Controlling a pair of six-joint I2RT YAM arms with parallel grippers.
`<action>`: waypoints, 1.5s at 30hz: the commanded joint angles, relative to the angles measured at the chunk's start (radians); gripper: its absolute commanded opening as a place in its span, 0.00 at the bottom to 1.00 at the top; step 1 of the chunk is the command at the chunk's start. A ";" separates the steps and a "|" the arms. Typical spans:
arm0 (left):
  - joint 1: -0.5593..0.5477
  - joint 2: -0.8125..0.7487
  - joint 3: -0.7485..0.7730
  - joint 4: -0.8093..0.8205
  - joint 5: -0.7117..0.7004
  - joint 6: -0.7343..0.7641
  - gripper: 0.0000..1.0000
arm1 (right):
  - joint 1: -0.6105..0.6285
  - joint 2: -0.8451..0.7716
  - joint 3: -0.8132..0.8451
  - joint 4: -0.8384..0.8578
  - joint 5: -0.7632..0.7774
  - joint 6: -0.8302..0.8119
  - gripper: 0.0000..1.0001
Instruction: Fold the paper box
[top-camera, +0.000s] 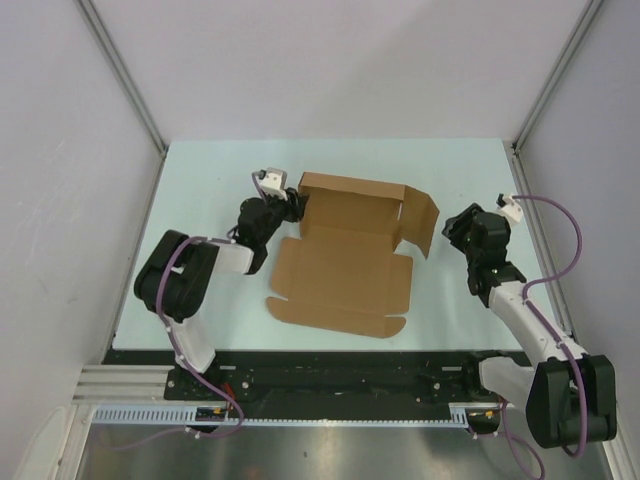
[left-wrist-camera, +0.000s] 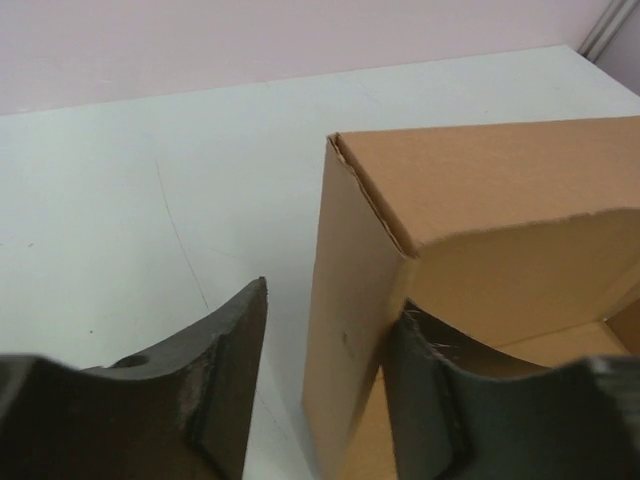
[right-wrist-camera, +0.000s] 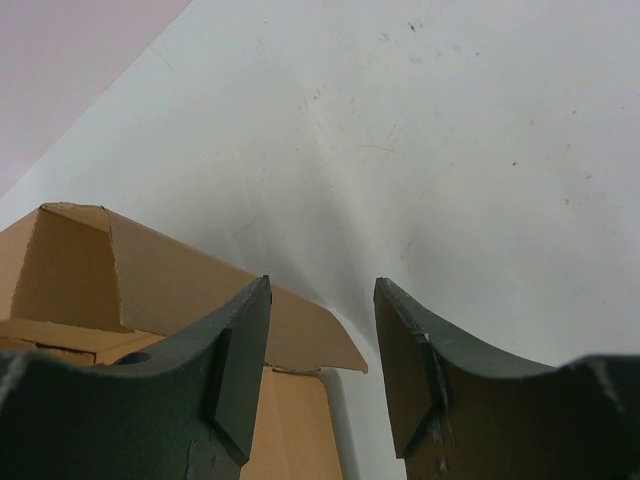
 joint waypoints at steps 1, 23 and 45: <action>0.006 0.037 0.072 0.074 0.017 -0.031 0.47 | -0.004 -0.044 -0.003 -0.010 0.011 -0.020 0.51; 0.003 0.020 0.073 0.019 -0.014 -0.030 0.02 | -0.085 0.077 -0.112 0.347 -0.353 0.012 0.51; -0.022 -0.011 0.062 -0.010 -0.083 0.032 0.00 | -0.050 0.287 -0.161 0.756 -0.725 0.058 0.52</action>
